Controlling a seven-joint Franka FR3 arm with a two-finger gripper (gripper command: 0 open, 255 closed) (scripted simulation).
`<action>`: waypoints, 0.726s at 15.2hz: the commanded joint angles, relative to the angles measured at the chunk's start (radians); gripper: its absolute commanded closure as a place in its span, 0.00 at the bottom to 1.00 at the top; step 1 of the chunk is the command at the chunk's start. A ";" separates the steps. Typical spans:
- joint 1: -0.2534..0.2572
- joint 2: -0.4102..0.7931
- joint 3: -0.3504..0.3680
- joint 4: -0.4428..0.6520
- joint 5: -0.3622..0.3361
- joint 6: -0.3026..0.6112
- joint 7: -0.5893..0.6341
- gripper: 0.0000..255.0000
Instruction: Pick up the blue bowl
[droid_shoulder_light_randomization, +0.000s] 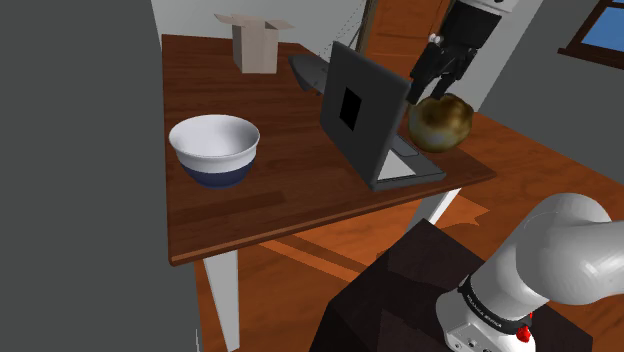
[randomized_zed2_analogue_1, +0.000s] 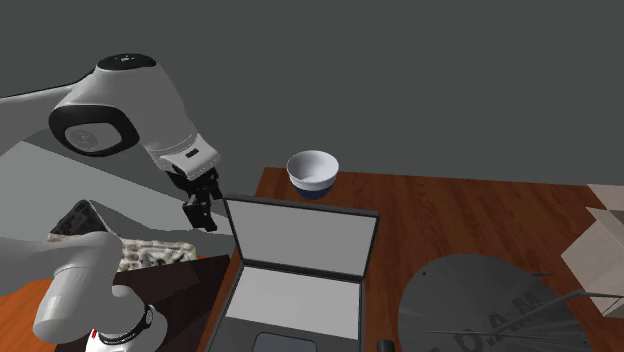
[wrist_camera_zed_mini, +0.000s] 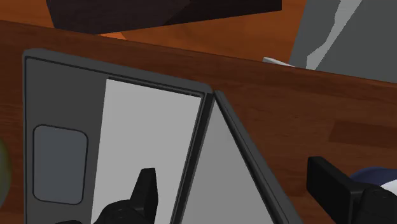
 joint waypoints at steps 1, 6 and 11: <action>0.000 0.000 0.000 0.000 0.000 0.000 0.000 0.00; 0.014 0.145 0.054 0.024 0.054 0.115 0.068 0.00; 0.025 0.307 0.105 0.081 0.095 0.219 0.131 0.00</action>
